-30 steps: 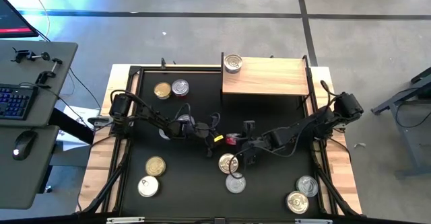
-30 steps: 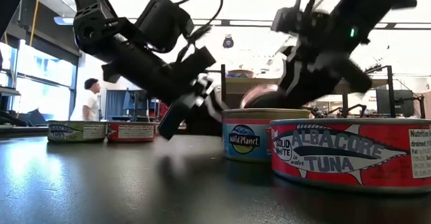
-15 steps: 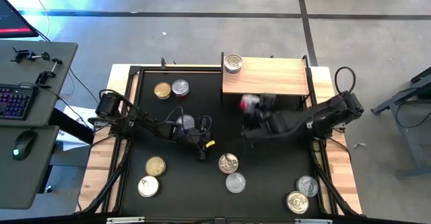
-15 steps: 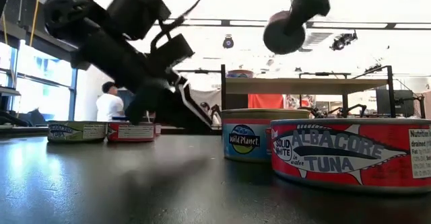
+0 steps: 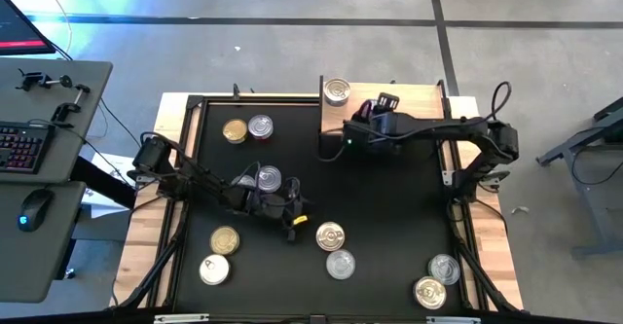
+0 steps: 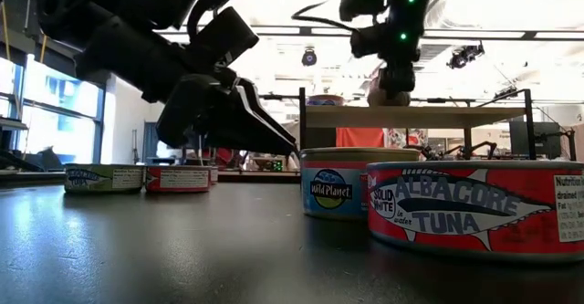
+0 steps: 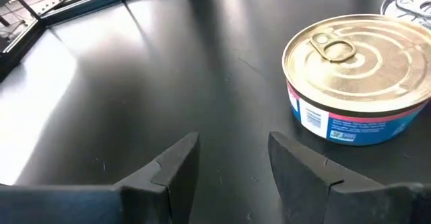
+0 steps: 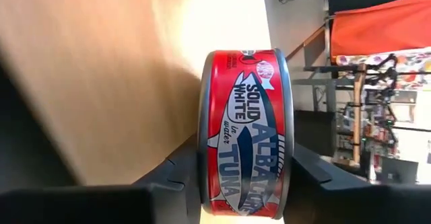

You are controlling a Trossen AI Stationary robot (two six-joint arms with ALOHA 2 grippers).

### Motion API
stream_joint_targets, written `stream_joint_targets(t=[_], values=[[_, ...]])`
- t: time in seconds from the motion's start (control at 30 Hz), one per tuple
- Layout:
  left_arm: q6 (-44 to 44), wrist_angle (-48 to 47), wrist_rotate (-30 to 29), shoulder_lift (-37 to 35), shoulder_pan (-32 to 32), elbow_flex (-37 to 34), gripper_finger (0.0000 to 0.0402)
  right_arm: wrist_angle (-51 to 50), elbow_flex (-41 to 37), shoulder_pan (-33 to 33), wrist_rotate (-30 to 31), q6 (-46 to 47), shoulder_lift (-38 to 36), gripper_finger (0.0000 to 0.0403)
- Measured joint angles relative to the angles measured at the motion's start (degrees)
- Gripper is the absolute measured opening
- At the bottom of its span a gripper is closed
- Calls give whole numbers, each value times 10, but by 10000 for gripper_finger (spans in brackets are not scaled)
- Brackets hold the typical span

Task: Stack canned seafood by type on shelf
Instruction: Put the red tuna can on the shelf

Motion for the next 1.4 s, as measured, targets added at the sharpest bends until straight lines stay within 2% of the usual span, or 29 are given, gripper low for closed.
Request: stream_joint_targets(t=[0.2,0.27,0.37,0.47,0.53,0.77,0.87,1.1,1.4], values=[[0,-1,0,0,0,0,167,26,11,-14,-70,-37,2,242],[0,0,1,0,0,0,167,15,24,-18,-102,-39,2,261],[0,0,1,0,0,0,167,-4,50,-24,-147,-32,2,264],[0,-1,1,0,0,0,167,-19,81,-36,-197,-16,2,242],[0,-1,1,0,0,0,167,-18,98,-50,-229,-5,2,213],[-9,-3,2,0,-2,0,167,-16,102,-136,-317,62,1,60],[-9,-5,2,0,-6,0,167,-2,90,-161,-319,69,-1,11],[-6,-5,2,0,-12,0,167,58,79,-182,-323,55,-1,27],[-9,-5,2,0,-12,0,167,91,78,-182,-327,45,1,3]])
